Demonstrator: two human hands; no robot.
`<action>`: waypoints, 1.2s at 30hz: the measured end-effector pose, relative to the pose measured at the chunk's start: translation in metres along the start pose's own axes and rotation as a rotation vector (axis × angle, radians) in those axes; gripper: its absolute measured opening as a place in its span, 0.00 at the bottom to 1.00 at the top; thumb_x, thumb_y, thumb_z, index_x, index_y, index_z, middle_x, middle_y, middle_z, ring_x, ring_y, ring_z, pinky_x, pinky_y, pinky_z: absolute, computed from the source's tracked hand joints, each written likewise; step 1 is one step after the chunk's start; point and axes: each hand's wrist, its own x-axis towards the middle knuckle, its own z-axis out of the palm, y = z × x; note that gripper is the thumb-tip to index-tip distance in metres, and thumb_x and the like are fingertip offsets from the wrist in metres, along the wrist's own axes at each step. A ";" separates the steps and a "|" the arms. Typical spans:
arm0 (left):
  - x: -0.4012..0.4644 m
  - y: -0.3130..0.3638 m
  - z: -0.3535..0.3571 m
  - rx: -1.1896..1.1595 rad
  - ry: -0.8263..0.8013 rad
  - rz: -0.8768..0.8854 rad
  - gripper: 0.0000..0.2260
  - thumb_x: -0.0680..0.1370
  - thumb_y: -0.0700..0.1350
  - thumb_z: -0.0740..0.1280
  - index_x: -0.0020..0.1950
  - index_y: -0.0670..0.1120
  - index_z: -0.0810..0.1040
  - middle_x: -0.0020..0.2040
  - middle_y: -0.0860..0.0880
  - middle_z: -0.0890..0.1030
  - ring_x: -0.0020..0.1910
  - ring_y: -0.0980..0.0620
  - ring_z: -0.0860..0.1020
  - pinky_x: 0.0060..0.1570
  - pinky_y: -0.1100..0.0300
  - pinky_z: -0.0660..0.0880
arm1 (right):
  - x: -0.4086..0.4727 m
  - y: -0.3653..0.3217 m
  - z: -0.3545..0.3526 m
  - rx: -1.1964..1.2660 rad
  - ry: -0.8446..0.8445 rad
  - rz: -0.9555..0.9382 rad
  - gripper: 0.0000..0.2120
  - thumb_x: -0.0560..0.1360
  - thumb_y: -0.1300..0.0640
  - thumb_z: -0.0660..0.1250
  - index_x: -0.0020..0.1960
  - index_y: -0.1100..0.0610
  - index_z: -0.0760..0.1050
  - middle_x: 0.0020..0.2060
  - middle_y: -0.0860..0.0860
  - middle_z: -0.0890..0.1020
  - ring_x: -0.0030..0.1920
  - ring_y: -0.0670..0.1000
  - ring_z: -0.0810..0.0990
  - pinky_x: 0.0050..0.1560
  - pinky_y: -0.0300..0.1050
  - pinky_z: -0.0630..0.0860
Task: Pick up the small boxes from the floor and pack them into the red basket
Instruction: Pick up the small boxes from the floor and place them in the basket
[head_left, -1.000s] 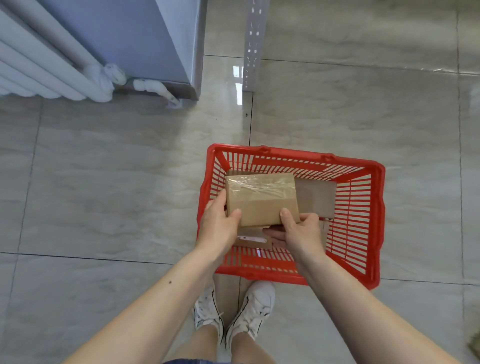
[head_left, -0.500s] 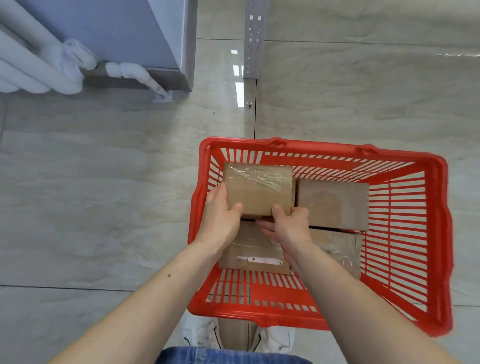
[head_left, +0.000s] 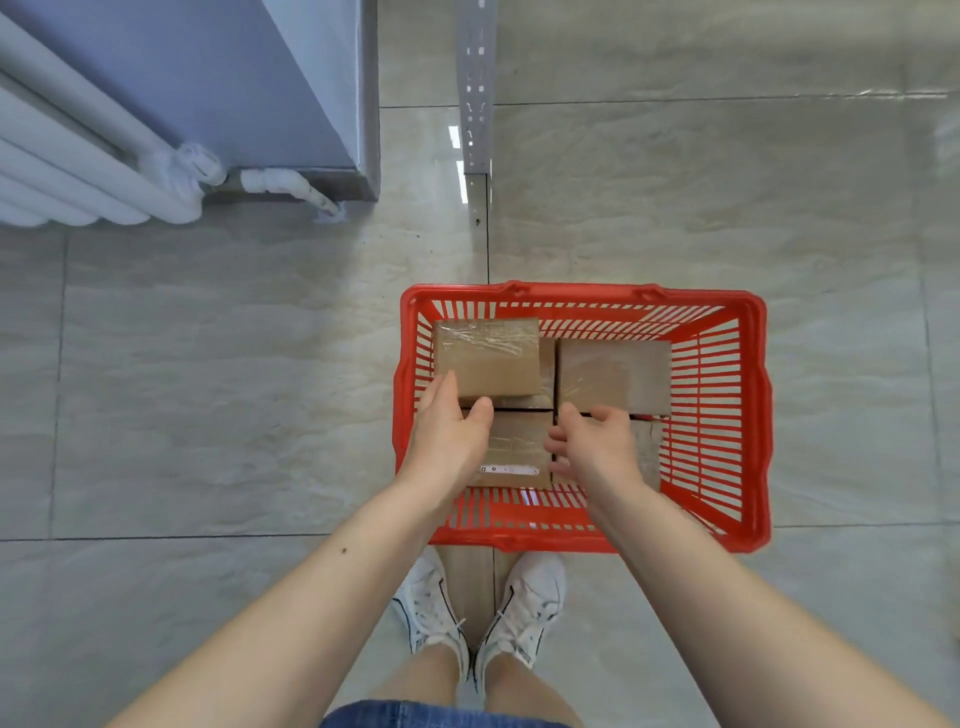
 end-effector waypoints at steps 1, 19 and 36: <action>-0.011 0.009 0.000 0.008 0.002 0.004 0.26 0.81 0.52 0.59 0.79 0.49 0.60 0.78 0.50 0.61 0.76 0.49 0.62 0.74 0.46 0.63 | -0.011 -0.004 -0.007 0.004 -0.001 -0.006 0.26 0.81 0.54 0.62 0.74 0.58 0.57 0.42 0.52 0.79 0.45 0.49 0.82 0.56 0.55 0.81; -0.167 0.104 0.031 0.293 -0.199 0.281 0.25 0.81 0.53 0.60 0.76 0.44 0.67 0.80 0.49 0.59 0.77 0.51 0.61 0.76 0.53 0.59 | -0.153 0.001 -0.140 0.351 0.103 -0.067 0.18 0.80 0.53 0.62 0.67 0.60 0.67 0.47 0.55 0.81 0.43 0.51 0.84 0.37 0.44 0.78; -0.291 0.119 0.236 0.572 -0.420 0.396 0.24 0.78 0.53 0.60 0.60 0.32 0.73 0.69 0.34 0.69 0.69 0.39 0.69 0.68 0.43 0.66 | -0.189 0.111 -0.351 0.656 0.294 -0.042 0.10 0.81 0.53 0.62 0.58 0.57 0.70 0.46 0.54 0.81 0.43 0.52 0.84 0.45 0.49 0.79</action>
